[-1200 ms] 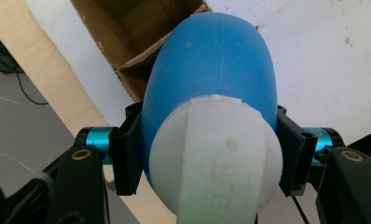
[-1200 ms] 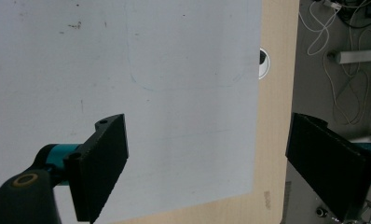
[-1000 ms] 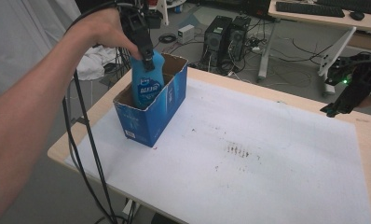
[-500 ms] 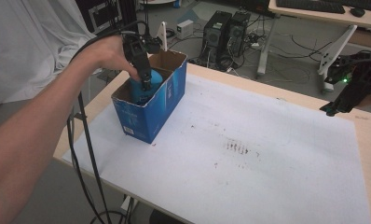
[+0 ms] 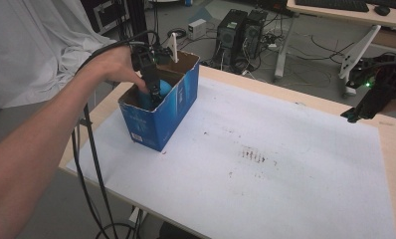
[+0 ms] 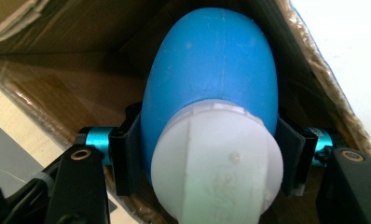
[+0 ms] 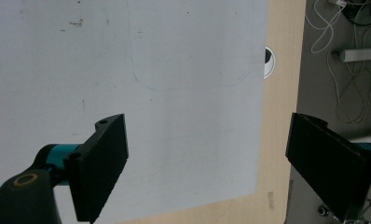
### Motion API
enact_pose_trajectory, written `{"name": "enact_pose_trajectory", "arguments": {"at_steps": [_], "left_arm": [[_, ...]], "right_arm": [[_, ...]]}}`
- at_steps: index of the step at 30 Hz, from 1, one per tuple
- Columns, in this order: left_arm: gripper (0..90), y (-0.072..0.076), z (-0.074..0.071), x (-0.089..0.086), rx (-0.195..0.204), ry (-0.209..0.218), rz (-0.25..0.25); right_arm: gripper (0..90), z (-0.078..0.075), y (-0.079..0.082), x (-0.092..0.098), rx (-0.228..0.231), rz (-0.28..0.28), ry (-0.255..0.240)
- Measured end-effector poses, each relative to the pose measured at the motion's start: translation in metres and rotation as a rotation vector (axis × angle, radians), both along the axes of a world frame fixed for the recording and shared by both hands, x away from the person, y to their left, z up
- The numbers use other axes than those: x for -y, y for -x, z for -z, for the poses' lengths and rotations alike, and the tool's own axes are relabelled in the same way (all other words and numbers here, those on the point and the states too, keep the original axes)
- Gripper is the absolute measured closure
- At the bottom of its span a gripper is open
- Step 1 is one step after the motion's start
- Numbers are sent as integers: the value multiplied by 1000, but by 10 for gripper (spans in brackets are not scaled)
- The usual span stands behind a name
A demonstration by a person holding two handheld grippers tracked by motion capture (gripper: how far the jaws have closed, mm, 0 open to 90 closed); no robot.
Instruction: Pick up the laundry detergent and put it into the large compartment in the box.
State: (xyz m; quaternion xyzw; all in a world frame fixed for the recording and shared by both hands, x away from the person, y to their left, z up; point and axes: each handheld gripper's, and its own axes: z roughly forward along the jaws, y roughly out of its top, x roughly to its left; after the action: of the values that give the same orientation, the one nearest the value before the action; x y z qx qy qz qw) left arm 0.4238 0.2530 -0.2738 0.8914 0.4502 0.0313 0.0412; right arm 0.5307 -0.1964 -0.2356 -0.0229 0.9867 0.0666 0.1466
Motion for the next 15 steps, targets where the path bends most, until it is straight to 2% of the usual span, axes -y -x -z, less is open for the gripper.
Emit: {"name": "enact_pose_trajectory", "arguments": {"at_steps": [2, 8, 15], "left_arm": [[373, 0, 1, 0, -7, -8, 15], [373, 4, 2, -2, 7, -4, 79], [372, 7, 2, 0, 17, -7, 105]], "right_arm": [[121, 0, 0, 0, 0, 0, 1], [121, -1, 1, 1, 1, 2, 3], [121, -1, 1, 1, 1, -2, 4]]}}
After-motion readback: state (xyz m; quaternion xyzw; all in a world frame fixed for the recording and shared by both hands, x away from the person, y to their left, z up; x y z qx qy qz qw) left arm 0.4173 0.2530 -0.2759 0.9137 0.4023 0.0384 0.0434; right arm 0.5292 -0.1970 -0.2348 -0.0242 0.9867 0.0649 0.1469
